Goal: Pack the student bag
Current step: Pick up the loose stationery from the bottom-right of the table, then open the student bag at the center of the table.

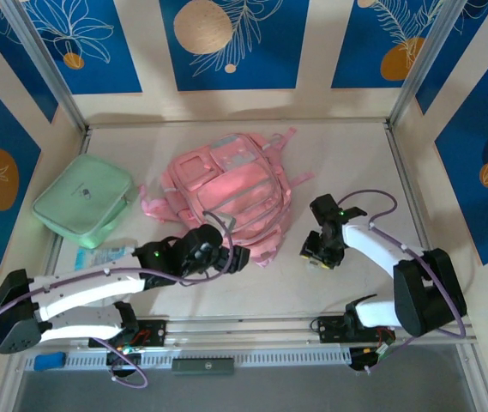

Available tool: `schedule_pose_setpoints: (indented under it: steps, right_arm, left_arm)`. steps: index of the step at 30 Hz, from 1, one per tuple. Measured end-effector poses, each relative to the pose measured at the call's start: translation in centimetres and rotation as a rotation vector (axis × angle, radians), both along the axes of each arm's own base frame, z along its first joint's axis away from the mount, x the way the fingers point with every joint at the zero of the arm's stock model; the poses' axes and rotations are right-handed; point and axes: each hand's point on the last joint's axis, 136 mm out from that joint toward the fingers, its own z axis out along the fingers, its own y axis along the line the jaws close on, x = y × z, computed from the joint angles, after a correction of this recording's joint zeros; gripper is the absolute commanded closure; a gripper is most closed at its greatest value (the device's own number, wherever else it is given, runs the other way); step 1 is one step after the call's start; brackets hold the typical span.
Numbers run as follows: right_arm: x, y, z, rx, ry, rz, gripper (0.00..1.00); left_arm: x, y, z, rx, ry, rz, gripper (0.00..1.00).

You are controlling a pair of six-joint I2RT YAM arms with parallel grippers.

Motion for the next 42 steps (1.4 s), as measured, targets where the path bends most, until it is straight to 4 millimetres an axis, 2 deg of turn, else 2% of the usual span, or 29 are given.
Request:
schedule_pose_setpoints:
  steps: [4, 6, 9, 14, 19, 26, 34, 39, 42]
  right_arm:
    - [0.0, 0.0, 1.9, 0.021, -0.053, 0.02, 0.52]
    - [0.3, 0.1, 3.2, 0.033, -0.082, 0.031, 0.52]
    - [1.0, 0.7, 5.4, 0.065, -0.138, 0.056, 0.52]
    - [1.8, 2.0, 8.2, 0.128, -0.185, 0.104, 0.53]
    - [1.6, 2.9, 9.0, 0.159, -0.183, 0.144, 0.53]
    - [1.2, 3.9, 8.3, 0.18, -0.138, 0.181, 0.53]
    - [1.1, 4.4, 8.4, 0.198, -0.132, 0.203, 0.53]
    - [1.3, 4.6, 8.8, 0.2, -0.145, 0.22, 0.54]
    - [1.5, 4.8, 9.0, 0.201, -0.142, 0.231, 0.54]
  left_arm:
    - [3.6, 2.0, 1.7, 0.077, -0.068, 0.045, 0.19]
    - [5.2, 2.5, 1.8, 0.127, -0.089, 0.043, 0.19]
    - [7.3, 2.4, 0.8, 0.222, -0.103, 0.004, 0.17]
    - [8.8, 0.6, -2.1, 0.378, -0.126, -0.144, 0.12]
    - [9.9, -0.3, -4.2, 0.486, -0.167, -0.241, 0.08]
    - [13.6, -1.2, -5.1, 0.622, -0.234, -0.218, 0.12]
    - [15.2, -0.3, -4.5, 0.603, -0.246, -0.178, 0.27]
    - [15.5, -0.3, -4.0, 0.544, -0.228, -0.188, 0.48]
    - [15.7, -0.3, -3.7, 0.512, -0.215, -0.199, 0.65]
